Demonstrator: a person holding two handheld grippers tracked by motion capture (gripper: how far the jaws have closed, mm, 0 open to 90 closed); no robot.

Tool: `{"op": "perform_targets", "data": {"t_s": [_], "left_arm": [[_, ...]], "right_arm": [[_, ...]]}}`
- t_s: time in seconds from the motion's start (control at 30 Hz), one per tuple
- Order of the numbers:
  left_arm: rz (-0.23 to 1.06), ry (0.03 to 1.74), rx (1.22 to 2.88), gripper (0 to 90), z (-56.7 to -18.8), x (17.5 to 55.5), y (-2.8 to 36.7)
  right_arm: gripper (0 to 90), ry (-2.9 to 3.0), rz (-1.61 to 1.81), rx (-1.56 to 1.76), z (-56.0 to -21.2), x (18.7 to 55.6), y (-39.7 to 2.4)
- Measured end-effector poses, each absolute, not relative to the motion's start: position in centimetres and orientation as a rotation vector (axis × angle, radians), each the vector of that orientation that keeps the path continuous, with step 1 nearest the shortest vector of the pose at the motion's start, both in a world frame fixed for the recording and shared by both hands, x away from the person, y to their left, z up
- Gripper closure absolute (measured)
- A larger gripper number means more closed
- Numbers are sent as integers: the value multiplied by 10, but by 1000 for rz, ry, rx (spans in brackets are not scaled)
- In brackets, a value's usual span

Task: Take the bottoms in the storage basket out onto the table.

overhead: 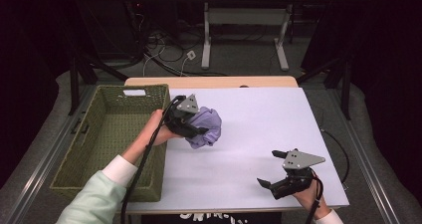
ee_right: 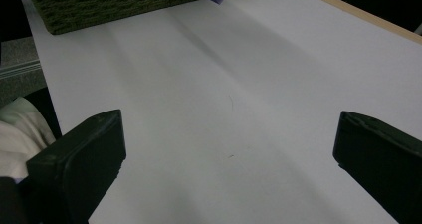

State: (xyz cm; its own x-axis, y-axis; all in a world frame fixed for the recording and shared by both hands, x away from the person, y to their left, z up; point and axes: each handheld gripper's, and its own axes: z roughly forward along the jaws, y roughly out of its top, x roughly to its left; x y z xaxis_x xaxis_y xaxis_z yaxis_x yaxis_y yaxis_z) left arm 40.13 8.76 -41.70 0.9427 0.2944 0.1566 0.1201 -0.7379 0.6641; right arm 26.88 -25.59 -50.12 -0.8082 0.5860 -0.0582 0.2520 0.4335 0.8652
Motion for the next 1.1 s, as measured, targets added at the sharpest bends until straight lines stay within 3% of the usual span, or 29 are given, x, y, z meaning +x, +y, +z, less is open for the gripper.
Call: {"op": "perform_targets", "data": {"t_s": [1.1], "left_arm": [[282, 252, 2449, 439, -442, 408, 63]], "right_arm": [[0, 2346, 1319, 715, -502, 269, -256]]}}
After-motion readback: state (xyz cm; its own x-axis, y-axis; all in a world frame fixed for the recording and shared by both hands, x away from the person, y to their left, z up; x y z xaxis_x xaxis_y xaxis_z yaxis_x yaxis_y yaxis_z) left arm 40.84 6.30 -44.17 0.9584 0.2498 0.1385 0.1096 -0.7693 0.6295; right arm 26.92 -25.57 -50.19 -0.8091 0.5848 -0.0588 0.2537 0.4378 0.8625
